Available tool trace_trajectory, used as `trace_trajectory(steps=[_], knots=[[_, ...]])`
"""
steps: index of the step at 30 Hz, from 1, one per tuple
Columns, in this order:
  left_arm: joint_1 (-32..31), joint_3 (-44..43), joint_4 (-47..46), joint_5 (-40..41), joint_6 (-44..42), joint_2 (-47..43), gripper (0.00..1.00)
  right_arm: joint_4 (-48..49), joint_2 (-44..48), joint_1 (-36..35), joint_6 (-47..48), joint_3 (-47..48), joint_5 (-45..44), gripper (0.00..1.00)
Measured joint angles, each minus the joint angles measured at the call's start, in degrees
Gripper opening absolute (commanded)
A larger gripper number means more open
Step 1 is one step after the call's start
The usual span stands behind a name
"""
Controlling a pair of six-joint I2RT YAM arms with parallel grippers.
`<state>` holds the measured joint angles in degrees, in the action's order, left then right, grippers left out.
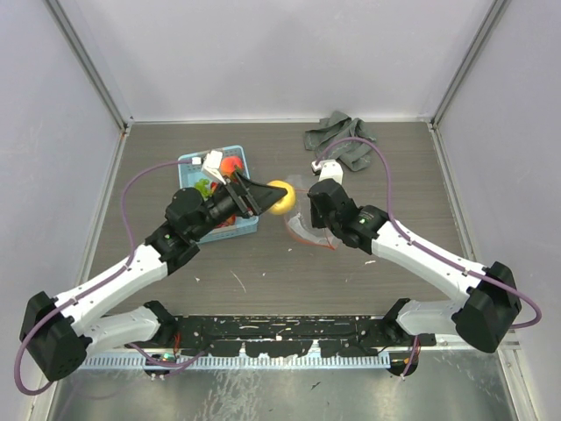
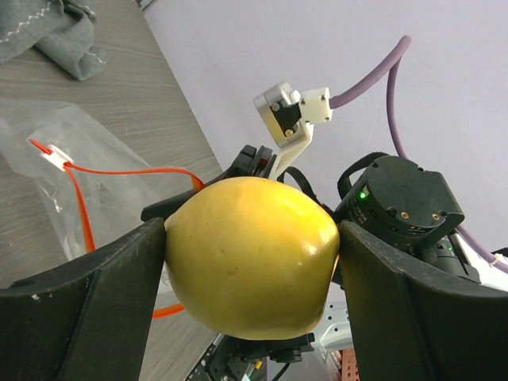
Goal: Place the food in the zip-top bag and seal the zipper
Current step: Place the fake fruit in the zipper food storage bag.
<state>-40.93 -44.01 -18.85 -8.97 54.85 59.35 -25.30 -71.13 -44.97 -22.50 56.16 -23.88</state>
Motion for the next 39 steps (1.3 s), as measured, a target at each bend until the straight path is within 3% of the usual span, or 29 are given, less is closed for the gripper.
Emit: trace_trajectory(steps=[11,21,27,33,39], knots=[[-5.6,2.6,-7.0,4.4,1.1,5.2,0.6,1.3,1.7,0.0,-1.3,0.0,3.3,0.01],[-6.4,4.8,-8.3,10.3,-1.5,8.3,0.61,2.1,5.5,-0.1,-1.8,0.0,5.6,0.01],[-8.2,4.7,-6.3,14.5,-5.2,9.6,0.69,2.2,5.9,-0.1,-1.9,0.0,6.6,0.01],[-11.8,2.6,-2.2,18.9,-10.1,11.4,0.85,2.4,5.9,-0.1,-1.9,0.0,7.1,0.01],[-13.0,0.2,0.8,20.8,-12.7,11.9,0.95,2.5,5.9,-0.1,-1.9,-0.1,7.0,0.01]])
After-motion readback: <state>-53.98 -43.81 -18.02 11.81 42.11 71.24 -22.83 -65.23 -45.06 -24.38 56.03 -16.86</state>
